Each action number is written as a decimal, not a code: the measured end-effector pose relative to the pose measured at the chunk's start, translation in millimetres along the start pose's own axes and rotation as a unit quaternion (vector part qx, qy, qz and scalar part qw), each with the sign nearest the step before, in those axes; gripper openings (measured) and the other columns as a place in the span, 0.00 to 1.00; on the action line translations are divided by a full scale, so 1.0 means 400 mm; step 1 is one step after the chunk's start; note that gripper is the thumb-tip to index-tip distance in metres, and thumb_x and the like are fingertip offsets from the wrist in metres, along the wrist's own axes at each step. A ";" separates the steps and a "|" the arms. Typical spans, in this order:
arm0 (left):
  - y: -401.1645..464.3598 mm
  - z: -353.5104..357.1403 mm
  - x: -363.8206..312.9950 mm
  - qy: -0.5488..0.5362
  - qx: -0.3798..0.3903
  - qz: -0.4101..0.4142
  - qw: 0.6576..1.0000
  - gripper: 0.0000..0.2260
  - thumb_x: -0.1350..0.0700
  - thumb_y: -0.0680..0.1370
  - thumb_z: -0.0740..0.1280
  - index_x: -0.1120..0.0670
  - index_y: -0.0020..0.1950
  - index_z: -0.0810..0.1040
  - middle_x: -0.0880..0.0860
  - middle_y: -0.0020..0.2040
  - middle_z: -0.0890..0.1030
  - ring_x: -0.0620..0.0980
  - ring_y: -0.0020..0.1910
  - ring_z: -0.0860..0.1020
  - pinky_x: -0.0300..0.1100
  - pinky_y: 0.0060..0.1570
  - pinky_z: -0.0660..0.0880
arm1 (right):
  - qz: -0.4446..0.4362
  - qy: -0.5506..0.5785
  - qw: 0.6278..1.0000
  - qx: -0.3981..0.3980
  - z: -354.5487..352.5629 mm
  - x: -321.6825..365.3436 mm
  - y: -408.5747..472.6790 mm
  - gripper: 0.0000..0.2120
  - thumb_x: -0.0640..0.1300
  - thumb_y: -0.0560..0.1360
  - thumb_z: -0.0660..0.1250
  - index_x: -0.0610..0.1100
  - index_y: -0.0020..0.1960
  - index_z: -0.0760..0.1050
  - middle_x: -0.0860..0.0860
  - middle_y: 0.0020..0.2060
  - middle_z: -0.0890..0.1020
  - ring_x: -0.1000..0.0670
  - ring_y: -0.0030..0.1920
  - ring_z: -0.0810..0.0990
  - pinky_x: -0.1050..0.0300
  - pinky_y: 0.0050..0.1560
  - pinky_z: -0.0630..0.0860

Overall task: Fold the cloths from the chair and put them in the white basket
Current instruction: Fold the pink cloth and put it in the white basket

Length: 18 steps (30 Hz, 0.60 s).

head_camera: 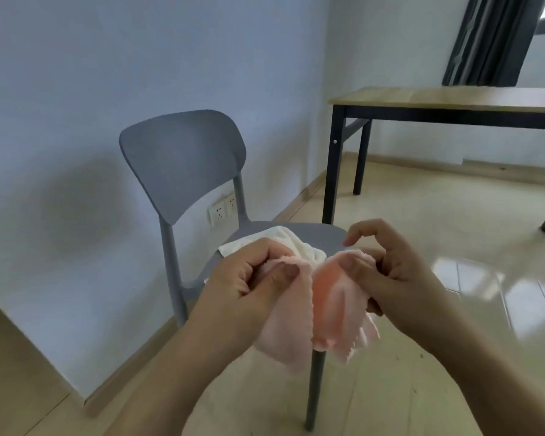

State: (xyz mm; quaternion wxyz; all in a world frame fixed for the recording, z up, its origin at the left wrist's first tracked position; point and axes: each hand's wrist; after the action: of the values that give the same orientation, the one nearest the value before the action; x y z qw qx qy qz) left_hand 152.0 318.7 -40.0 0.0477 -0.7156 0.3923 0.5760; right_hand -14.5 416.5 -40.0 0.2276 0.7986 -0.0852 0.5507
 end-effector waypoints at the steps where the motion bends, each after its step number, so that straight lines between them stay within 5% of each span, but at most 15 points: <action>1: -0.004 -0.002 -0.006 -0.008 -0.013 0.007 1.000 0.06 0.42 0.70 0.66 0.42 0.41 0.80 0.40 0.38 0.81 0.41 0.40 0.79 0.32 0.34 0.73 | -0.013 0.012 1.000 -0.003 -0.005 -0.002 0.000 0.07 0.40 0.79 0.61 0.51 0.45 0.70 0.49 0.27 0.75 0.54 0.25 0.73 0.64 0.26 0.71; 6: -0.006 0.009 -0.063 -0.080 -0.056 0.044 0.994 0.05 0.47 0.66 0.71 0.48 0.37 0.81 0.43 0.31 0.81 0.39 0.31 0.78 0.29 0.27 0.71 | -0.064 0.061 0.996 -0.006 -0.033 0.007 0.011 0.21 0.24 0.75 0.54 0.43 0.34 0.74 0.47 0.29 0.74 0.50 0.30 0.72 0.57 0.32 0.70; 9: 0.005 0.034 -0.042 -0.060 -0.044 0.002 0.997 0.08 0.46 0.65 0.71 0.49 0.37 0.80 0.49 0.32 0.81 0.47 0.32 0.80 0.35 0.29 0.76 | -0.047 0.047 0.998 0.012 -0.029 -0.002 0.009 0.19 0.23 0.73 0.53 0.40 0.36 0.77 0.49 0.33 0.80 0.51 0.32 0.74 0.58 0.34 0.72; 15: 0.015 0.045 -0.011 -0.054 -0.014 -0.027 0.998 0.11 0.45 0.63 0.72 0.51 0.36 0.82 0.49 0.31 0.82 0.47 0.32 0.80 0.35 0.30 0.75 | -0.033 0.021 0.994 0.102 -0.026 -0.021 -0.011 0.12 0.38 0.70 0.65 0.46 0.52 0.78 0.52 0.53 0.82 0.49 0.53 0.81 0.47 0.55 0.78; 18: 0.014 0.047 -0.003 -0.038 -0.010 -0.032 0.999 0.09 0.47 0.64 0.73 0.51 0.37 0.83 0.50 0.34 0.83 0.48 0.35 0.82 0.37 0.33 0.78 | -0.066 -0.042 0.994 0.077 -0.016 -0.029 -0.009 0.11 0.51 0.69 0.71 0.50 0.50 0.79 0.54 0.50 0.81 0.48 0.49 0.80 0.46 0.51 0.80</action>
State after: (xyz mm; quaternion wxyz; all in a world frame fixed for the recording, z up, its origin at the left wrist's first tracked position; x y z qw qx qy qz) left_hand 133.6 325.1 -42.9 0.0737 -0.7060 0.3615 0.6046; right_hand -23.0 421.5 -49.6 0.1972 0.8402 0.0007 0.5051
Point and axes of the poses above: each hand's wrist, its own y-axis towards the middle knuckle, its own z-axis out of the palm, x = y × z
